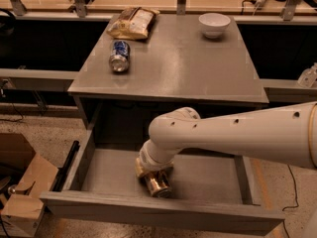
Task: Pick orange can from top drawer and place on counter
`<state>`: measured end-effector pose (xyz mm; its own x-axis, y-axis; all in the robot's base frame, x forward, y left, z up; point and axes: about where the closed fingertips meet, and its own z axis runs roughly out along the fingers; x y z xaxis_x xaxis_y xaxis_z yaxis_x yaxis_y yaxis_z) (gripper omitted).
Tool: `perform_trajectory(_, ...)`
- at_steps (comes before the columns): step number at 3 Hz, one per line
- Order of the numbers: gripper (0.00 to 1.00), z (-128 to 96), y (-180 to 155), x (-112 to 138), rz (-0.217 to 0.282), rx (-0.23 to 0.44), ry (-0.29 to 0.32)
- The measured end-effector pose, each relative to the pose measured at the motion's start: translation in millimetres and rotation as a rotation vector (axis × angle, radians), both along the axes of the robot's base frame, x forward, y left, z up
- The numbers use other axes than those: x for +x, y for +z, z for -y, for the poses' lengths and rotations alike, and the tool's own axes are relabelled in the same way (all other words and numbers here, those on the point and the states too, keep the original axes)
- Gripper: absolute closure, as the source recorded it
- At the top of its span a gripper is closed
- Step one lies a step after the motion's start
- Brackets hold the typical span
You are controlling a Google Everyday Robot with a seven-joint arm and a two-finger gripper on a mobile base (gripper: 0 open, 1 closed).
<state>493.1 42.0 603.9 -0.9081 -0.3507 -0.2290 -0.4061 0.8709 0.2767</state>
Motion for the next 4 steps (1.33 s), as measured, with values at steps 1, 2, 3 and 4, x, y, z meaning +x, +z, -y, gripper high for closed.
perform_trajectory(1, 0.87, 0.0, 1.6, 0.0, 0.0, 0.0, 0.0)
perform_trajectory(2, 1.0, 0.0, 4.9, 0.0, 0.0, 0.0, 0.0)
perform_trajectory(3, 1.0, 0.0, 4.9, 0.0, 0.0, 0.0, 0.0)
perform_trajectory(4, 1.0, 1.9, 22.6, -1.1, 0.005, 0.06, 0.055)
